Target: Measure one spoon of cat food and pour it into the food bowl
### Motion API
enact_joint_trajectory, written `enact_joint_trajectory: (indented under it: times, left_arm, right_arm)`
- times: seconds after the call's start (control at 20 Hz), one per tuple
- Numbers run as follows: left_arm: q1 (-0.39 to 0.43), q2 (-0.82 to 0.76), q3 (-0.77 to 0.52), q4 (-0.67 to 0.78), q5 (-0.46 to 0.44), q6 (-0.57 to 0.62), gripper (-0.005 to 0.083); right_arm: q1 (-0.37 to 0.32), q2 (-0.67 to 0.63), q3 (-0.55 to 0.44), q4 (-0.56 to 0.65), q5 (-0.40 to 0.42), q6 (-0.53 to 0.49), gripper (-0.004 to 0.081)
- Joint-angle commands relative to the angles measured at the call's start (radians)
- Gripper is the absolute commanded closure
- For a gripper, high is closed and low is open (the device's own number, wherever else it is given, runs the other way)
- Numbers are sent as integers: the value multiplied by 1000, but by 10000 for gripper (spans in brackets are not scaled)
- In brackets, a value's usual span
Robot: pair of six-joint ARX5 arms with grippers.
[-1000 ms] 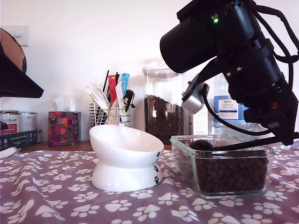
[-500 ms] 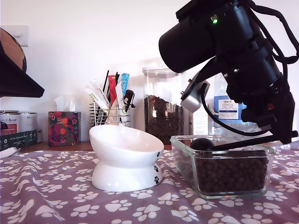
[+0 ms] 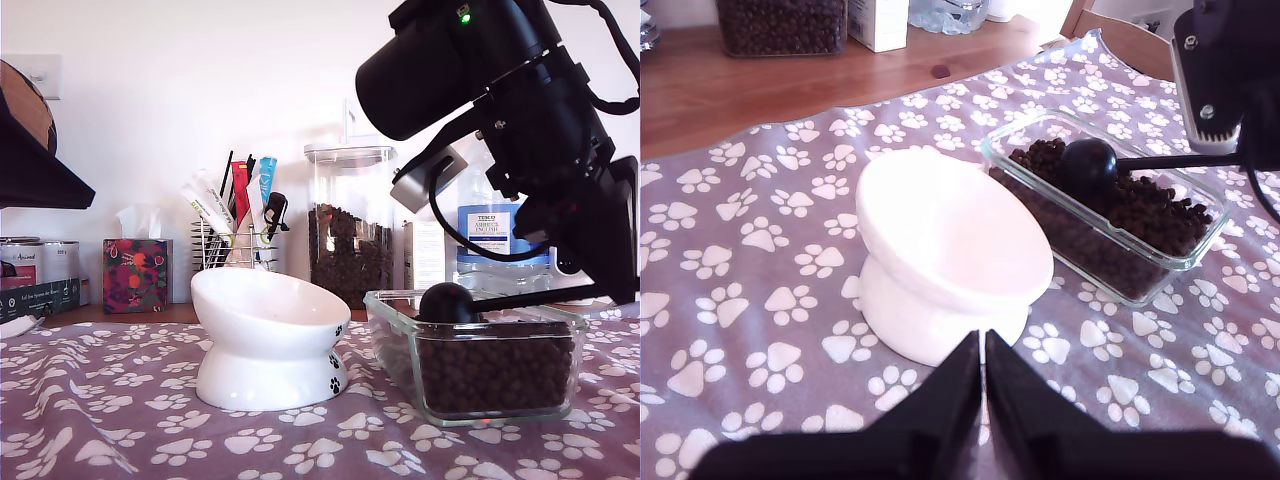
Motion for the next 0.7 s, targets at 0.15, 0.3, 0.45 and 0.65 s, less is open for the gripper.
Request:
enact_joint_trajectory:
  times: [0.15,0.3,0.45,0.65]
  left_arm:
    - [-3,3,5,8,3,4,793]
    - [-3,3,5,8,3,5,793]
    - [-3,3,5,8,3,5,793]
    - [-3,3,5,8,0,5,793]
  right_arm:
    - [-40,-42,8,39,-162,96,781]
    - [-80,-76,8,42,-251,158,781]
    - [-129,-89,7,50,-351,208,781]
    - [-159,-124,5,80,-461,213,781]
